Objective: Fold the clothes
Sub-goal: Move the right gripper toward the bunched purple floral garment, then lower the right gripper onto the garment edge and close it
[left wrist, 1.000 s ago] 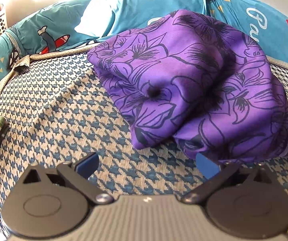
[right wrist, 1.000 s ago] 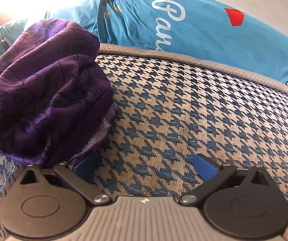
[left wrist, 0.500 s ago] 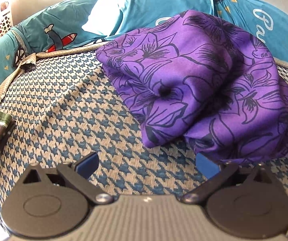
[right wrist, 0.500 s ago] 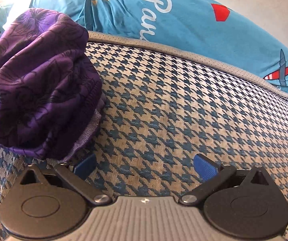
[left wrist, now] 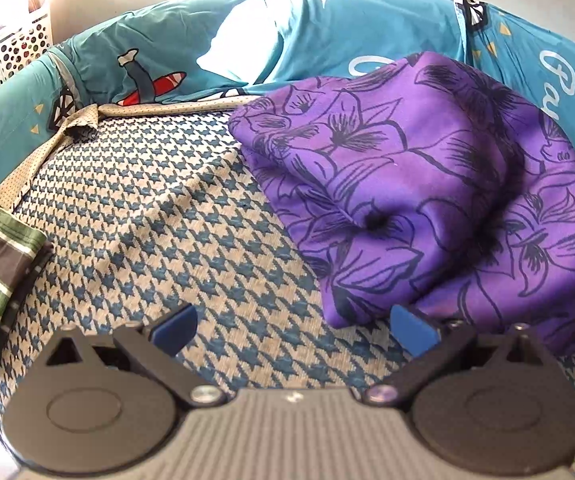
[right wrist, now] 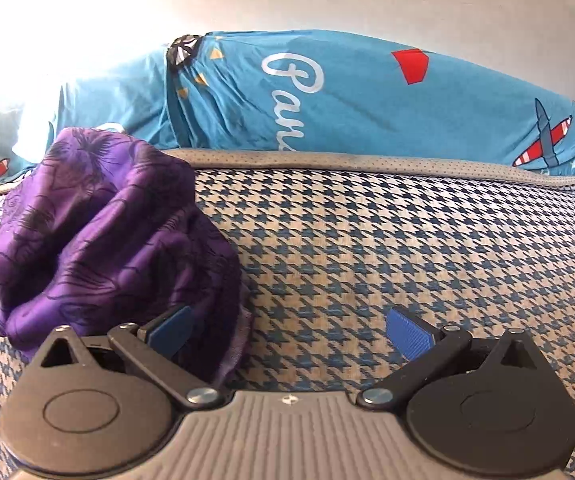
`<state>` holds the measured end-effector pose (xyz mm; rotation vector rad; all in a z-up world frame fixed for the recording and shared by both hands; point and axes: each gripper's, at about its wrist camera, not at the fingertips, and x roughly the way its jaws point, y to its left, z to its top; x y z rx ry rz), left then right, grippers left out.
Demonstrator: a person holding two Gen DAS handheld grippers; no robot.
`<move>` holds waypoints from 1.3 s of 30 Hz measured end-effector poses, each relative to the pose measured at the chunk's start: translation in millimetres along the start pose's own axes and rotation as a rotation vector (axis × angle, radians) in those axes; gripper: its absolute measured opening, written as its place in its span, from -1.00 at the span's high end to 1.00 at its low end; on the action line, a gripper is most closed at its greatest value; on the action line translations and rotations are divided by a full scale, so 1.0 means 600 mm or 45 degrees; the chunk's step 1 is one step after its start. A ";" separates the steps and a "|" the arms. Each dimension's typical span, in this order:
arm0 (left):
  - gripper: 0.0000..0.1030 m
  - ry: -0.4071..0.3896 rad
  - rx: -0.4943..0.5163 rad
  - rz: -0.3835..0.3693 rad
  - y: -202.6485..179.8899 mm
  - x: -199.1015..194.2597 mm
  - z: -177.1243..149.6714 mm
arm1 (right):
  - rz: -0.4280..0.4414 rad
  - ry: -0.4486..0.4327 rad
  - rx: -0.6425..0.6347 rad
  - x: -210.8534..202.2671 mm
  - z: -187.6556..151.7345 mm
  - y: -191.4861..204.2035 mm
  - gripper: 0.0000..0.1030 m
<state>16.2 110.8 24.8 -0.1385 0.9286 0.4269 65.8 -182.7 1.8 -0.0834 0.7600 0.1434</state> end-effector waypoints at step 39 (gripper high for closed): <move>-1.00 0.059 -0.262 0.257 0.198 0.089 0.087 | 0.368 -0.240 -0.503 0.066 0.023 0.384 -0.83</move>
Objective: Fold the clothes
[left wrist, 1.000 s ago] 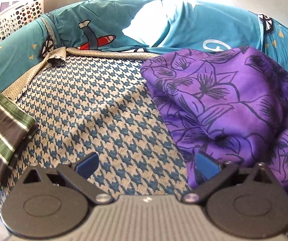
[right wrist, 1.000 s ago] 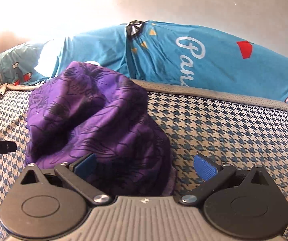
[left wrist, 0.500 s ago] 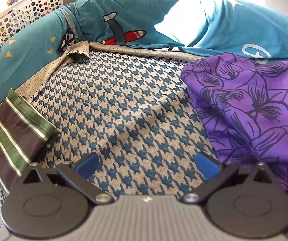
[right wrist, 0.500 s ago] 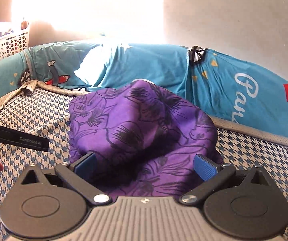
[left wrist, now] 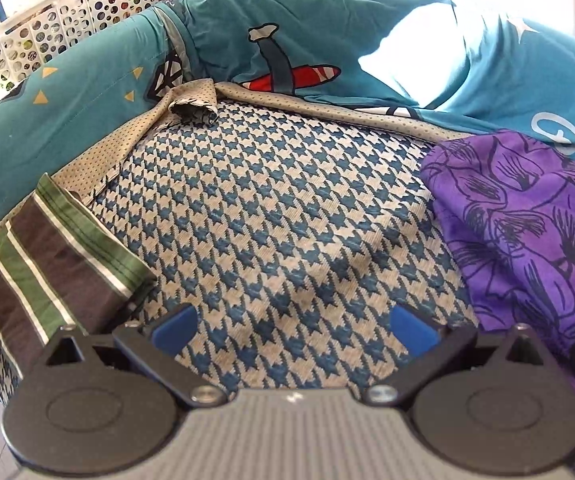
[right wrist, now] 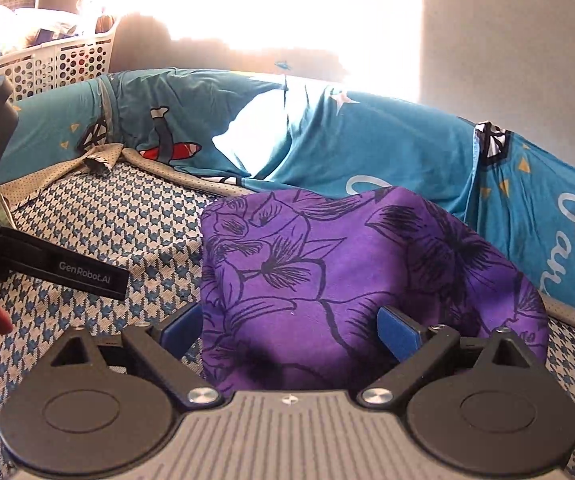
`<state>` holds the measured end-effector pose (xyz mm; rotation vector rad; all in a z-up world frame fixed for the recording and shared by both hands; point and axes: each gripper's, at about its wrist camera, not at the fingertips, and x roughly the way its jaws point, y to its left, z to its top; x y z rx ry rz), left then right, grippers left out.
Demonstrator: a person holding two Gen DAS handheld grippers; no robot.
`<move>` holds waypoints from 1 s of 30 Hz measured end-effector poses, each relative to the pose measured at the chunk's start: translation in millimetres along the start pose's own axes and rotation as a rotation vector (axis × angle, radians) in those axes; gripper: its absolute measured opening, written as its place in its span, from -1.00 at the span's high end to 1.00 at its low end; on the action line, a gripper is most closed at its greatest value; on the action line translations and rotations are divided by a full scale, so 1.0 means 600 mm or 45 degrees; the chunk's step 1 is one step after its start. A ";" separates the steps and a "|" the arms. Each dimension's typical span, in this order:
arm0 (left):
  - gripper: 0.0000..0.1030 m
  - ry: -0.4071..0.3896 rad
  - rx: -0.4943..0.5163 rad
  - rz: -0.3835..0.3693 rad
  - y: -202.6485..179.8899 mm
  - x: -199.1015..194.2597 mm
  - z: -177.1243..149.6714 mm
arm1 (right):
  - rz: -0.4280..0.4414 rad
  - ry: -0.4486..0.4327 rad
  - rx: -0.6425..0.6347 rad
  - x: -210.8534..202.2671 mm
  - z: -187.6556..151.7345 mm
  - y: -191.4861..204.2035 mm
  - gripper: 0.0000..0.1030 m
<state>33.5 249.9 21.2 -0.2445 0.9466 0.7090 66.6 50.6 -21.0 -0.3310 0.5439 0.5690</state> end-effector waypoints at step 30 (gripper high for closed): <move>-1.00 0.018 0.009 -0.092 -0.020 -0.008 -0.007 | -0.173 -0.144 0.035 -0.027 0.005 -0.024 0.84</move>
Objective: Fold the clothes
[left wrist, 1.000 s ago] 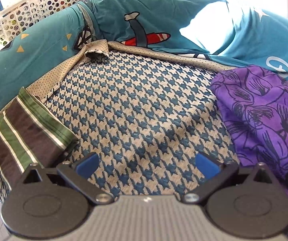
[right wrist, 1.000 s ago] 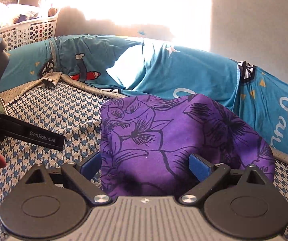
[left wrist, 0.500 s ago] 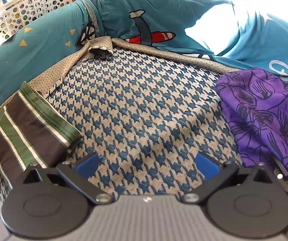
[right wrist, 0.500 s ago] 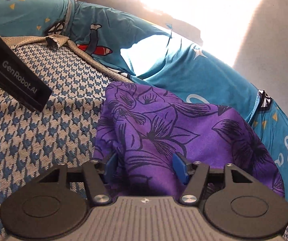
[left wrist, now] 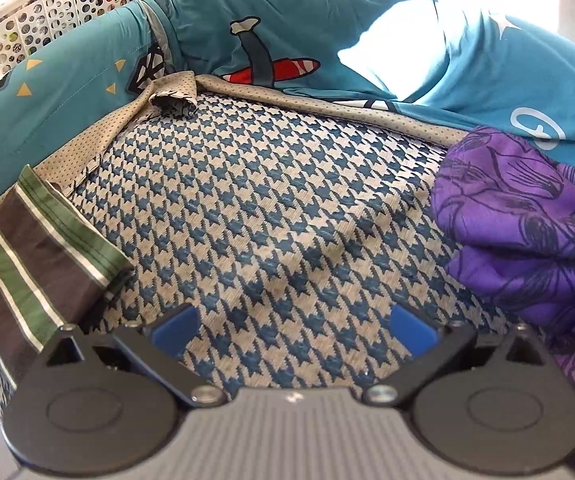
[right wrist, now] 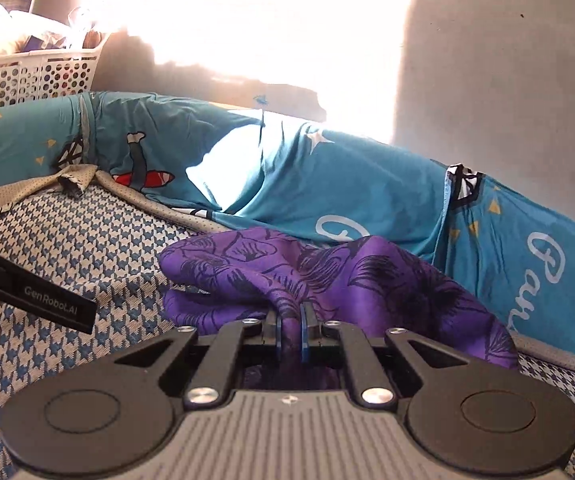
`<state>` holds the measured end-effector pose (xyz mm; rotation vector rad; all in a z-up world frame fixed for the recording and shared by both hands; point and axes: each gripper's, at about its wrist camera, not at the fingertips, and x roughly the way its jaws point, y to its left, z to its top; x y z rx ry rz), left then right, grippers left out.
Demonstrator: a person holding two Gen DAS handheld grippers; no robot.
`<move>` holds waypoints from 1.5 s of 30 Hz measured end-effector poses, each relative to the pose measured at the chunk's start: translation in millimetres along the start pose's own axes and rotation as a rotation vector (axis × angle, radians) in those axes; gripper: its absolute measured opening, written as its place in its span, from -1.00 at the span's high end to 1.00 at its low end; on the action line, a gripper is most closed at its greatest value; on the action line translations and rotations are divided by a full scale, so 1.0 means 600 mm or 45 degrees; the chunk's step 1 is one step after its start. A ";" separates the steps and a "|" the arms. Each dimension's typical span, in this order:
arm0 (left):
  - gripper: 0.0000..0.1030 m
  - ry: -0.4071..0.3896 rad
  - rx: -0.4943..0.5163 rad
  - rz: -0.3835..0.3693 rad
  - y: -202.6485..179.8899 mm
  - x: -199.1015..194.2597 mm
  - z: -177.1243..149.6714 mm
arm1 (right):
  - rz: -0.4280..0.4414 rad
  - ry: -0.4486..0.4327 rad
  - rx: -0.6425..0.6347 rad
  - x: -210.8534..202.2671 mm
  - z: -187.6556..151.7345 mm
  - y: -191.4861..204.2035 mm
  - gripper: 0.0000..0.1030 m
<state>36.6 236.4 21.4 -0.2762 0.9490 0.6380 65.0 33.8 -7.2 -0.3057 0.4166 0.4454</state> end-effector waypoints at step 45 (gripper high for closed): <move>-0.99 -0.295 0.480 -0.407 -0.341 -0.113 -0.139 | 0.033 0.043 0.736 -0.193 -0.121 -0.347 0.31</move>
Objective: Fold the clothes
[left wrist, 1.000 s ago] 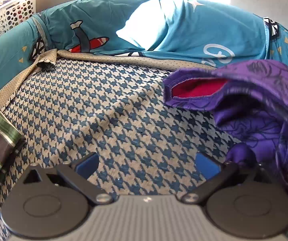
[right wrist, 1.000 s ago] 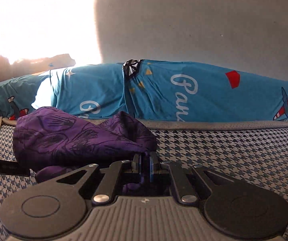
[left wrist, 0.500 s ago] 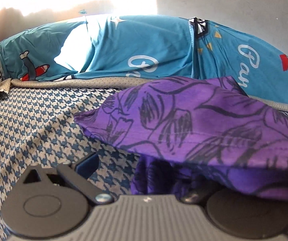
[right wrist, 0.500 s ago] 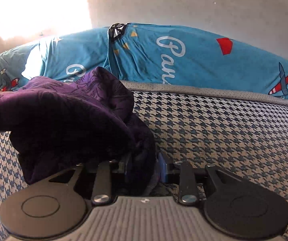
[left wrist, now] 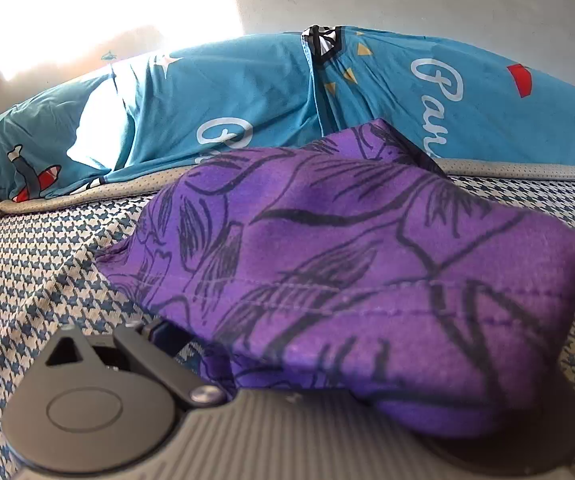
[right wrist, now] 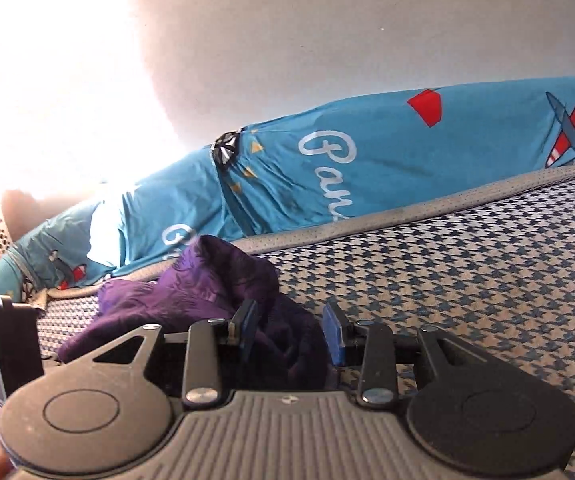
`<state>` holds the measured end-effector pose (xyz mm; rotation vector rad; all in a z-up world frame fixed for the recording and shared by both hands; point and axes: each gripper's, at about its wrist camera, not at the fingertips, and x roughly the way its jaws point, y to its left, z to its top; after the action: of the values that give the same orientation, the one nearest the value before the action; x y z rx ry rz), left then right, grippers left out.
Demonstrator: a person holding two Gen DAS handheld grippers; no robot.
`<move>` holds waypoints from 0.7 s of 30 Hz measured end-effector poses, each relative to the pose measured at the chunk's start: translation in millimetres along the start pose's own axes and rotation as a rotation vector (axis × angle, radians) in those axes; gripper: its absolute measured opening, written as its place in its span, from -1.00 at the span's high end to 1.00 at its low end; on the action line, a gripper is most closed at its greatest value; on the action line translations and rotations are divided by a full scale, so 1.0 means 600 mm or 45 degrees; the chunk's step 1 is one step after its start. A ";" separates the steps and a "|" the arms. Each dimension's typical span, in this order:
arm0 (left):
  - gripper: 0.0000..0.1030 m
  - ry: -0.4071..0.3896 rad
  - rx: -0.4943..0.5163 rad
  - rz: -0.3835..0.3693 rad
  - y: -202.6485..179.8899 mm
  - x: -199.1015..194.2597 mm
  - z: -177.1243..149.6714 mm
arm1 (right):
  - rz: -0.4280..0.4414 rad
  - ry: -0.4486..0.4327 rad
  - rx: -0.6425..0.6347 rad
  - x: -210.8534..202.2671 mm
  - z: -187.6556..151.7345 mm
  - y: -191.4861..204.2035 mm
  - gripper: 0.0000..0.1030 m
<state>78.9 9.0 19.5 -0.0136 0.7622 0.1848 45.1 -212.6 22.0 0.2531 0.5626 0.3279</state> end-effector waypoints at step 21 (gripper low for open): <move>-1.00 0.130 0.053 -0.181 0.023 -0.062 -0.060 | -0.047 0.264 -0.205 0.131 -0.041 0.049 0.01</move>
<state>25.6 13.5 19.9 -0.0382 0.8633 0.0331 87.2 -152.8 -26.4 0.0532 0.7402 0.3639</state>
